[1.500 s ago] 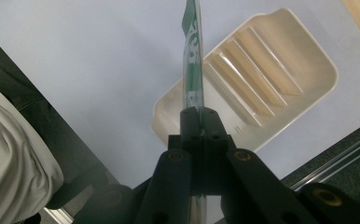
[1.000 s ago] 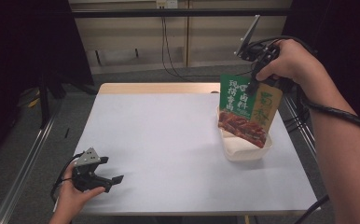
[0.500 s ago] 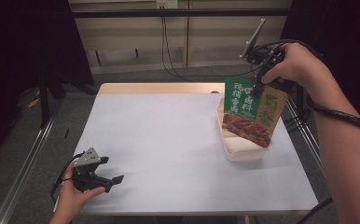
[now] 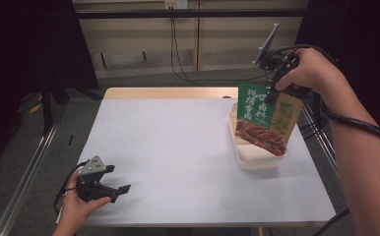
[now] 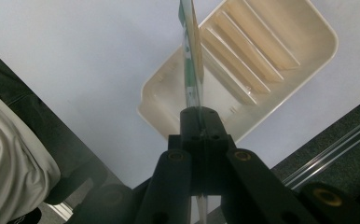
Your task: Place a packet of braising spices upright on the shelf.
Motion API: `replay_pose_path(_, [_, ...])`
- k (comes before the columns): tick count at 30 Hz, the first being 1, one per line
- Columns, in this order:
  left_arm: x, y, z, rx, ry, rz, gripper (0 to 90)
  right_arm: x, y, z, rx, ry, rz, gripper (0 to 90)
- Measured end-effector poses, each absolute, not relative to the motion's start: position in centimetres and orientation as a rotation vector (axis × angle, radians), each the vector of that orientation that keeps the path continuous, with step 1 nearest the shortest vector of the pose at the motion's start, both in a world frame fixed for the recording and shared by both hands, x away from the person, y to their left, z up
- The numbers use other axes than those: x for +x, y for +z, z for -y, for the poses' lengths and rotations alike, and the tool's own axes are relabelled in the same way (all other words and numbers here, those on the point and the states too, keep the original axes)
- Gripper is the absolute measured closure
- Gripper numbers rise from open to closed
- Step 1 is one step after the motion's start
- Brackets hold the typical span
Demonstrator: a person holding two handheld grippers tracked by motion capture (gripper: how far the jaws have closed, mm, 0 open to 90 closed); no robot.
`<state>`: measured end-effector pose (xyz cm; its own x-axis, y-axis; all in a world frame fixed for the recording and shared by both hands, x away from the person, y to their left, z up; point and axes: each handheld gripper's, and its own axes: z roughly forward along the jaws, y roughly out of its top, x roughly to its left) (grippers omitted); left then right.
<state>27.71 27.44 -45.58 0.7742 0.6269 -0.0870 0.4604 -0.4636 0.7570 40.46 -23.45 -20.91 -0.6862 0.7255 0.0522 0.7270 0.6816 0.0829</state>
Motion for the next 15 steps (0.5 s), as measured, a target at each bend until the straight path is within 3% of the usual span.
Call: replay_pose_path(15, [27.69,-45.57,-27.48,2.137,0.248,-0.805,4.9,40.57,-21.56,23.28,-1.235,-0.149,2.864,90.0])
